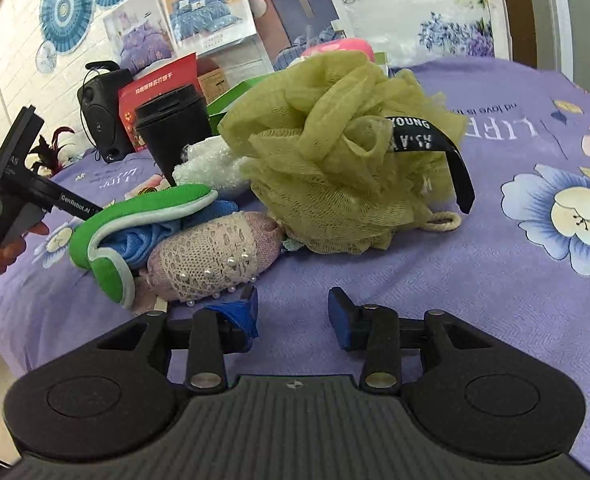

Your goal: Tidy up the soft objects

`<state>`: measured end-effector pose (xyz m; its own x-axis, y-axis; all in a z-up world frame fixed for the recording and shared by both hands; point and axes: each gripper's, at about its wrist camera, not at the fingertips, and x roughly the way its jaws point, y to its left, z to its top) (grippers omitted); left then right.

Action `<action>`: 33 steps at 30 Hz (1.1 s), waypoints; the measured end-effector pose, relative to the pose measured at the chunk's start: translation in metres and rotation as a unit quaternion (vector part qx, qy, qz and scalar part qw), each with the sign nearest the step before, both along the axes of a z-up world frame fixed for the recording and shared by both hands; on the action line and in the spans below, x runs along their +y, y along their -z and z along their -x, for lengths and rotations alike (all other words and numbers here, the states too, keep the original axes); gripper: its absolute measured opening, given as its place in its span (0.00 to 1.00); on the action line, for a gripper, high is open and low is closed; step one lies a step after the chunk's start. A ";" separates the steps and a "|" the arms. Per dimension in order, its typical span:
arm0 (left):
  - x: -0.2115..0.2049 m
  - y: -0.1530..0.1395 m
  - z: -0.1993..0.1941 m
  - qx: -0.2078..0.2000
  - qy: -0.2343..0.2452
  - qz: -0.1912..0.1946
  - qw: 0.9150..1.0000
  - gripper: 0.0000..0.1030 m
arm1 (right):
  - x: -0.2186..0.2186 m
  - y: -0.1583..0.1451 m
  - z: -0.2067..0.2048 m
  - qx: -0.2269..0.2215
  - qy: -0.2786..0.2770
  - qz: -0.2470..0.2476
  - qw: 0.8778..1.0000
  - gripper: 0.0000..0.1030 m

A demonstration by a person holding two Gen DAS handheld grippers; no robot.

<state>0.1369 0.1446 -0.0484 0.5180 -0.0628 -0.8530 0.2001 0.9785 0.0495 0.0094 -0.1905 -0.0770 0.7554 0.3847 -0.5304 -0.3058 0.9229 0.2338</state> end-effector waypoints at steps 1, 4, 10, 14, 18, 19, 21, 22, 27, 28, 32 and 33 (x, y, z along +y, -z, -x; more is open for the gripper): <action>0.003 0.001 0.000 0.000 -0.004 0.005 1.000 0.70 | 0.000 0.001 0.003 -0.007 0.001 0.005 1.000 0.22; 0.007 0.003 -0.003 -0.001 -0.010 0.016 1.000 0.73 | 0.003 0.000 0.007 -0.020 -0.003 0.026 0.999 0.23; 0.005 0.003 -0.005 0.001 -0.015 0.009 1.000 0.76 | -0.022 -0.013 -0.018 0.020 -0.044 -0.049 0.998 0.25; 0.007 0.005 -0.006 0.002 -0.023 0.008 1.000 0.85 | -0.084 -0.039 -0.007 0.030 -0.032 -0.186 0.982 0.26; 0.009 0.007 -0.010 0.005 -0.033 0.013 0.999 0.87 | -0.118 -0.055 0.015 0.007 0.016 -0.206 0.978 0.27; 0.009 0.007 -0.010 0.005 -0.033 0.013 0.999 0.87 | -0.121 -0.056 0.020 -0.003 0.034 -0.189 0.981 0.27; 0.009 0.008 -0.008 0.000 -0.033 0.012 0.999 0.87 | -0.121 -0.054 0.024 -0.006 0.068 -0.153 0.986 0.29; 0.009 0.008 -0.007 -0.004 -0.032 0.012 0.999 0.87 | -0.120 -0.053 0.024 -0.008 0.078 -0.139 0.987 0.29; 0.009 0.007 -0.005 -0.014 -0.034 0.017 0.999 0.87 | -0.113 -0.055 -0.005 -0.029 0.129 -0.061 0.989 0.29; 0.009 0.007 -0.004 -0.016 -0.034 0.017 0.999 0.87 | -0.114 -0.054 -0.015 -0.033 0.133 -0.053 0.989 0.29; 0.010 0.005 -0.002 -0.026 -0.033 0.023 0.999 0.87 | -0.116 -0.049 -0.077 -0.029 0.153 -0.005 0.988 0.30; 0.012 0.004 -0.001 -0.028 -0.037 0.028 0.999 0.87 | -0.116 -0.045 -0.094 -0.032 0.162 0.008 0.986 0.30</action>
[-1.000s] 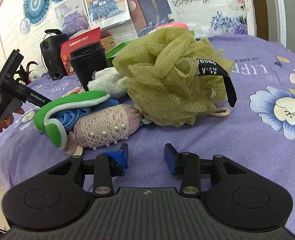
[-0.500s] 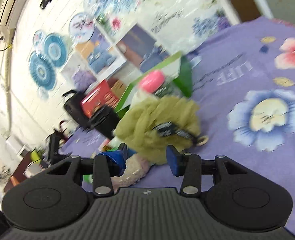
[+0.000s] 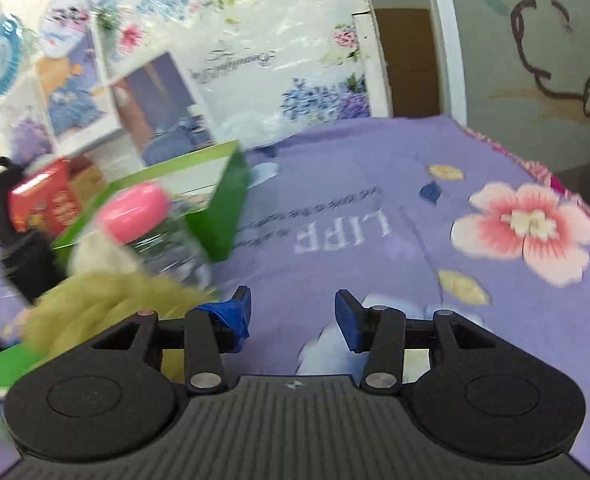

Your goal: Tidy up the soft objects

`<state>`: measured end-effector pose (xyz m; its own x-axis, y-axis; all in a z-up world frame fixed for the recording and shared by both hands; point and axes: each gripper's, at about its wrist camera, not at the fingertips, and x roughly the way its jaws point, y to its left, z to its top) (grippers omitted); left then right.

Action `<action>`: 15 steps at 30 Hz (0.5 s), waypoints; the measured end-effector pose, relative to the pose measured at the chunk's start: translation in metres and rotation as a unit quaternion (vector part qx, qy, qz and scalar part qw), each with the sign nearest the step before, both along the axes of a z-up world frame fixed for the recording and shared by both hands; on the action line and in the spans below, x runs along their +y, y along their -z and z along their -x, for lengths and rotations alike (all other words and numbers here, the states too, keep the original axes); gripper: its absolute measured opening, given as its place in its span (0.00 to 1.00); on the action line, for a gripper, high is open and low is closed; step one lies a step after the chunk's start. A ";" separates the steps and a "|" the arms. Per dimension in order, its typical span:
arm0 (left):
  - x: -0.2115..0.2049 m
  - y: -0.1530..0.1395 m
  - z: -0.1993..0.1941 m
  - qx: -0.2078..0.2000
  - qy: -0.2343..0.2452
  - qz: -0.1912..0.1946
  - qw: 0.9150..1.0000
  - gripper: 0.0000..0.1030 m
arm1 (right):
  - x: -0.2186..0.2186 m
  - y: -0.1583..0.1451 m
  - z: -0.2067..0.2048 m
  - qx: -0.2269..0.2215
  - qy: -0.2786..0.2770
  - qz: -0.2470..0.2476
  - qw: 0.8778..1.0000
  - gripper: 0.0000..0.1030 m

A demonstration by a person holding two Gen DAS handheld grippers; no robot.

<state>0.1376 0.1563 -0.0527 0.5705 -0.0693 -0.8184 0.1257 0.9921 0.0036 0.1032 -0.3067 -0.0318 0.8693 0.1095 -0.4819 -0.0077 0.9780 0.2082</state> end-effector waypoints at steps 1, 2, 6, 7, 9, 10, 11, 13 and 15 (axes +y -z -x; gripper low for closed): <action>0.002 -0.002 0.002 -0.005 -0.006 0.007 1.000 0.87 | -0.001 0.004 -0.017 0.008 0.011 0.005 1.000 0.30; 0.004 -0.005 0.005 -0.012 -0.010 0.013 1.000 0.87 | 0.000 0.008 -0.035 0.018 0.023 0.012 0.999 0.30; 0.008 -0.007 0.008 -0.036 -0.024 0.014 0.999 0.87 | 0.007 0.027 -0.082 0.043 0.034 0.010 0.998 0.31; 0.008 -0.006 0.006 -0.037 -0.025 0.016 0.999 0.87 | 0.009 0.033 -0.090 0.053 0.036 0.008 0.998 0.31; 0.010 -0.003 0.000 -0.037 -0.037 0.033 0.998 0.87 | 0.013 0.042 -0.093 0.048 0.039 0.016 0.998 0.33; 0.011 -0.002 -0.002 -0.042 -0.046 0.043 0.997 0.87 | 0.015 0.041 -0.092 0.047 0.038 0.019 0.998 0.33; 0.011 -0.002 -0.005 -0.049 -0.050 0.051 0.996 0.87 | 0.014 0.041 -0.090 0.046 0.038 0.017 0.998 0.34; 0.005 -0.002 -0.007 -0.053 -0.025 0.064 0.996 0.87 | 0.009 0.041 -0.086 0.043 0.035 0.004 0.998 0.35; -0.004 0.000 -0.008 -0.057 0.003 0.050 0.997 0.87 | 0.006 0.041 -0.084 0.041 0.034 -0.008 0.999 0.37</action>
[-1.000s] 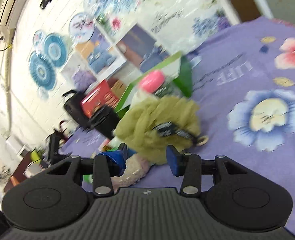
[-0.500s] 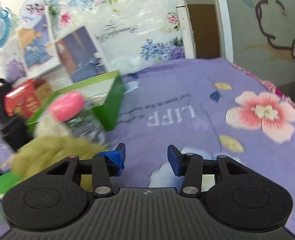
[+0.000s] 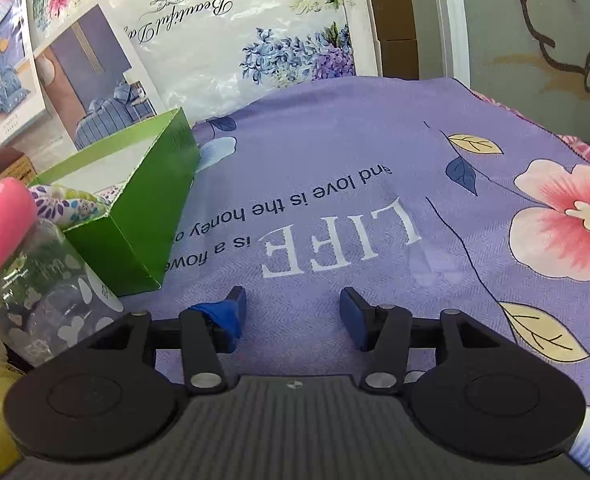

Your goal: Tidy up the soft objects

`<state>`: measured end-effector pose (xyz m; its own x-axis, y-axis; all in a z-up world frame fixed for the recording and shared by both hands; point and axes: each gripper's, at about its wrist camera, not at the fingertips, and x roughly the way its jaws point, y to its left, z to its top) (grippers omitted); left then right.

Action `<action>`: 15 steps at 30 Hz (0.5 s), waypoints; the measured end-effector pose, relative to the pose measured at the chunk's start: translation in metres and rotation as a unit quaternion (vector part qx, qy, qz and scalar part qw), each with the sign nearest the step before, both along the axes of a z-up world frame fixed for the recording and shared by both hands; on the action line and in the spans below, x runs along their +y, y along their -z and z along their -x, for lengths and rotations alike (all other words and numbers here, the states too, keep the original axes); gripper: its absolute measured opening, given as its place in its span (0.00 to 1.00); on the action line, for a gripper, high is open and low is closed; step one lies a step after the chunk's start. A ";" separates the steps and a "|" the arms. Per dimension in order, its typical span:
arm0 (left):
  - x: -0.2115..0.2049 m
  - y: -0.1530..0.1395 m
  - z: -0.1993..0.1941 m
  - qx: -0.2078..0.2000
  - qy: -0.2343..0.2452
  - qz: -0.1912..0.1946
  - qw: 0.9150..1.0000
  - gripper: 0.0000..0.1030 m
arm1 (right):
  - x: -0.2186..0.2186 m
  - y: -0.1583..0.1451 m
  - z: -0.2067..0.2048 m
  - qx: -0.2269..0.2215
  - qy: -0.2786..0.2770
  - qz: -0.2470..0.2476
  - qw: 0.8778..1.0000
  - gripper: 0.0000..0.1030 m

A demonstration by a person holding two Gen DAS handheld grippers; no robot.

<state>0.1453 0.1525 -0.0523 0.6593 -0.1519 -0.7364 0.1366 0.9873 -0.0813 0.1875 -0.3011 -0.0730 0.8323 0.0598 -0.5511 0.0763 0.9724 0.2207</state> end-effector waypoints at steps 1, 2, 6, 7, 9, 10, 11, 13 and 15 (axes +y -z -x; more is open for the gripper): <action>-0.005 0.003 -0.001 -0.002 0.002 -0.019 1.000 0.87 | 0.000 0.000 0.000 0.000 0.000 -0.002 1.000 0.37; -0.007 0.007 -0.001 -0.008 0.002 -0.032 0.999 0.87 | 0.001 0.000 -0.001 -0.001 -0.001 -0.003 1.000 0.38; -0.010 0.016 0.006 -0.058 -0.011 -0.042 0.997 0.87 | 0.009 0.001 -0.005 0.004 -0.003 0.018 1.000 0.40; -0.011 0.021 0.011 -0.085 -0.018 -0.041 0.995 0.87 | 0.012 0.000 -0.005 0.005 -0.004 0.026 1.000 0.40; -0.014 0.024 0.016 -0.104 -0.018 -0.051 0.993 0.87 | 0.016 0.000 -0.006 0.008 -0.005 0.041 0.999 0.42; -0.015 0.024 0.016 -0.103 -0.019 -0.053 0.993 0.87 | 0.018 0.000 -0.006 0.009 -0.005 0.047 0.999 0.42; -0.014 0.024 0.015 -0.102 -0.019 -0.050 0.993 0.87 | 0.018 0.000 -0.006 0.010 -0.005 0.051 0.999 0.42; -0.011 0.022 0.013 -0.101 -0.020 -0.041 0.994 0.87 | 0.019 0.000 -0.006 0.010 -0.006 0.053 0.999 0.43; -0.010 0.022 0.015 -0.105 -0.019 -0.038 0.994 0.87 | 0.019 0.000 -0.006 0.011 -0.006 0.053 0.999 0.43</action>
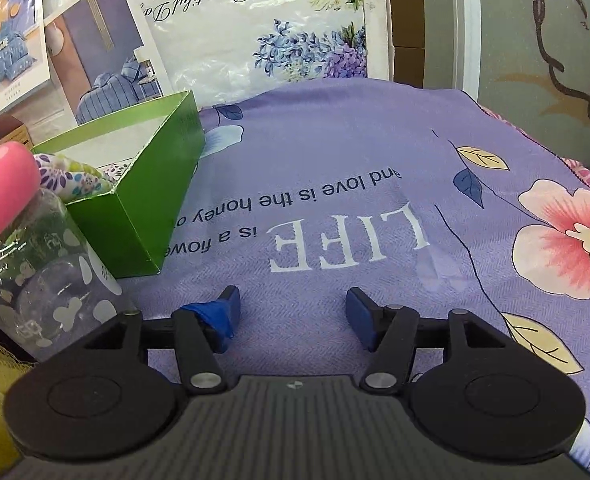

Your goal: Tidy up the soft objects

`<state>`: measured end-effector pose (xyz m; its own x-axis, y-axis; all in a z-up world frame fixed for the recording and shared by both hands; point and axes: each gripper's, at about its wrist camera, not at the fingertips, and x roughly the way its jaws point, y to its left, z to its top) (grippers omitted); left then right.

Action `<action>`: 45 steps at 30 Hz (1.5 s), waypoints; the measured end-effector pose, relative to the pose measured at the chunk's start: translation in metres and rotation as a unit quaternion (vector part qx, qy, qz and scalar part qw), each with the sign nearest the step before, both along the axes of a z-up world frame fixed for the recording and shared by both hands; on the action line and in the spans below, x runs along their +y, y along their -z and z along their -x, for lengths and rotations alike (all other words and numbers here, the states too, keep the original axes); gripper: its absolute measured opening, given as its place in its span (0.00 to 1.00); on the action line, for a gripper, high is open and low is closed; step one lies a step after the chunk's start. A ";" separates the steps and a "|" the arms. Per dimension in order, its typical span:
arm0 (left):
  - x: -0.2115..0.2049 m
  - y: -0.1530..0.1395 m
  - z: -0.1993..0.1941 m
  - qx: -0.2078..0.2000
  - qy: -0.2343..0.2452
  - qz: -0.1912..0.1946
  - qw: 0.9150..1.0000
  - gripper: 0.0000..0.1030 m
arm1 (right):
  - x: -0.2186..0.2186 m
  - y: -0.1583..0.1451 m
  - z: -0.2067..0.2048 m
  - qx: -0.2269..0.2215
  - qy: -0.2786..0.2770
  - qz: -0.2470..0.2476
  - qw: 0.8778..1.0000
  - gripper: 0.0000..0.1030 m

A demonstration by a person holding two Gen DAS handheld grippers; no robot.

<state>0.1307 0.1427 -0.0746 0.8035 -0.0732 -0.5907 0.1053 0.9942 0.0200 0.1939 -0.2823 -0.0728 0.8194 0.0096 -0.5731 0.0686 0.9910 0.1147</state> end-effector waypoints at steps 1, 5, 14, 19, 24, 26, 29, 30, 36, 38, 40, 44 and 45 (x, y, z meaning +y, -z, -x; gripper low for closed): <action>0.001 0.000 0.000 0.000 0.000 0.003 1.000 0.87 | 0.000 0.000 0.000 0.000 0.000 -0.001 1.000 0.43; -0.001 0.001 0.001 0.000 0.000 -0.001 1.000 0.87 | -0.001 0.000 0.000 -0.001 -0.001 -0.005 1.000 0.44; -0.001 0.001 0.000 0.001 0.000 0.002 1.000 0.87 | 0.000 -0.001 -0.009 0.009 -0.001 0.007 1.000 0.46; -0.001 0.001 0.000 0.001 0.000 0.001 1.000 0.87 | 0.018 0.001 -0.013 0.006 -0.017 0.074 0.997 0.48; -0.001 0.001 0.001 0.001 -0.001 0.001 1.000 0.87 | -0.005 0.000 -0.009 -0.004 -0.015 0.002 1.000 0.51; -0.001 0.001 0.000 0.001 -0.001 0.001 1.000 0.87 | -0.006 0.000 -0.008 -0.006 -0.015 -0.007 1.000 0.51; -0.001 0.001 0.000 0.001 -0.001 0.001 1.000 0.87 | -0.002 0.000 -0.009 -0.003 -0.017 -0.001 1.000 0.53; -0.001 0.001 0.000 0.001 -0.001 0.001 1.000 0.87 | 0.001 0.000 -0.009 -0.001 -0.018 0.007 1.000 0.54; -0.001 0.001 0.001 0.001 -0.003 0.000 1.000 0.87 | 0.006 0.001 -0.011 0.004 -0.021 0.026 0.999 0.56; -0.002 0.001 0.001 0.000 -0.003 -0.003 1.000 0.87 | 0.004 0.001 -0.011 0.003 -0.021 0.020 1.000 0.56; -0.002 0.001 0.001 0.000 -0.002 -0.001 1.000 0.87 | 0.005 0.001 -0.011 0.004 -0.021 0.021 1.000 0.56; -0.002 0.001 0.002 0.000 -0.002 -0.002 1.000 0.87 | 0.006 0.001 -0.011 0.004 -0.022 0.027 0.999 0.57; -0.002 0.001 0.002 0.000 -0.002 -0.002 1.000 0.87 | 0.007 0.001 -0.010 0.004 -0.022 0.028 0.999 0.57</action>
<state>0.1291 0.1408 -0.0754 0.8041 -0.0671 -0.5907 0.1007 0.9946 0.0242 0.2042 -0.2757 -0.0737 0.8142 0.0131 -0.5804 0.0253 0.9980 0.0581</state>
